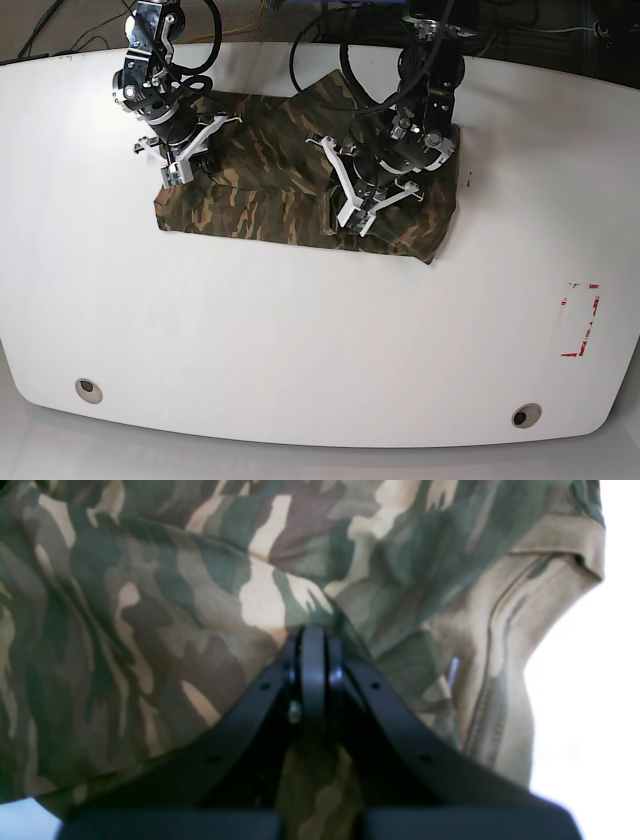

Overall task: Layout the t-shirt on the table in an organized manner, then fold the t-shirt properly
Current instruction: 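Fold the lifted end over toward the right gripper with the left gripper, then open the left gripper and release the folded end onto the shirt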

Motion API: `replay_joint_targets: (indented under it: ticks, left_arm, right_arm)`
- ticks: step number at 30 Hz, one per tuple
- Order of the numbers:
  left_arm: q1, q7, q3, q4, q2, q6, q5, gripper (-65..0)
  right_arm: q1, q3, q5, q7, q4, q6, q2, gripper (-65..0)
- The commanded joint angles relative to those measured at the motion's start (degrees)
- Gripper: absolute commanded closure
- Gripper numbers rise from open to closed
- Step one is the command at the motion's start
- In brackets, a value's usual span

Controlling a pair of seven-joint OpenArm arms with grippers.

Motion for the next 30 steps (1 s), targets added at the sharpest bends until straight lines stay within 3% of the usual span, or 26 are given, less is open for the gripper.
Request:
replay_joint_targets:
  ticks: [1,5,11,22,30]
  left_arm:
    - [0.0,-0.9,0.3,1.1,0.5,-0.1,0.0,-11.3]
    - [0.5,-0.9,0.3,3.0,0.5,-0.1,0.1,-25.9]
    - [0.2,0.8,1.6,4.0,0.5,-0.1,0.1,-39.4]
    - [-0.5,7.0,10.1,8.2,0.5,-1.2,-0.1,-40.0]
    - [-1.0,7.4,11.2,11.6,0.0,-5.1,0.0,-39.8]
  right_arm:
    - [-0.4,-2.4,-1.4,-2.6,0.1,0.1,0.2,0.0]
    - [-0.5,-3.7,-1.4,-2.6,0.1,0.0,0.2,0.0]
    - [-0.5,-5.5,-1.4,-2.6,0.1,-0.2,0.1,0.0]
    - [0.0,-6.0,-1.5,-2.6,-1.5,-0.3,0.1,0.0]
    - [0.8,-5.7,-1.5,-2.6,-3.9,-0.3,0.2,0.0]
